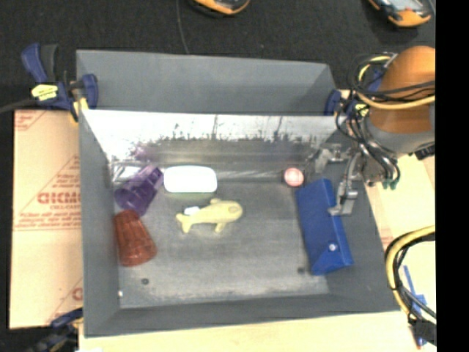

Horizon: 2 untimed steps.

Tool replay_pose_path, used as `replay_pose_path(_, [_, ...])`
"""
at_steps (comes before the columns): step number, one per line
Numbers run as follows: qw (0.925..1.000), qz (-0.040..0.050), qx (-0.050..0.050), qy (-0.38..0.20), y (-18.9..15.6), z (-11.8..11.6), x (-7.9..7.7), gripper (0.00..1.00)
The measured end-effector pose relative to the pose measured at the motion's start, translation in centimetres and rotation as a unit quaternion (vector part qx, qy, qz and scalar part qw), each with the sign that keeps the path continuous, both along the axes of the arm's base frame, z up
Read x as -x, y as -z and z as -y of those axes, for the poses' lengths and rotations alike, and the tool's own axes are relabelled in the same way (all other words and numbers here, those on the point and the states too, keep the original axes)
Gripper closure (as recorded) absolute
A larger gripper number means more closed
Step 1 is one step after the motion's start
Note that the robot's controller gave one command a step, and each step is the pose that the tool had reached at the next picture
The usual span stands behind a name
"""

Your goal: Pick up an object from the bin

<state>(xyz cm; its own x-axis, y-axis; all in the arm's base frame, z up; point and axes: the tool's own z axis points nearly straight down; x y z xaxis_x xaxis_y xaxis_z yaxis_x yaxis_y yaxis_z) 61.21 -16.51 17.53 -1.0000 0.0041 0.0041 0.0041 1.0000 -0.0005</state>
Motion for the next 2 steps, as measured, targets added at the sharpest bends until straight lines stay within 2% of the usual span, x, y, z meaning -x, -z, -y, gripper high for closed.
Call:
replay_pose_path(1, [1.0, 0.0041, 0.001, -0.002, -0.5, -0.1, -0.2, 0.0])
replay_pose_path(2, [0.999, 0.0059, 0.002, -0.044, 5.3, -5.7, -1.8, 0.0])
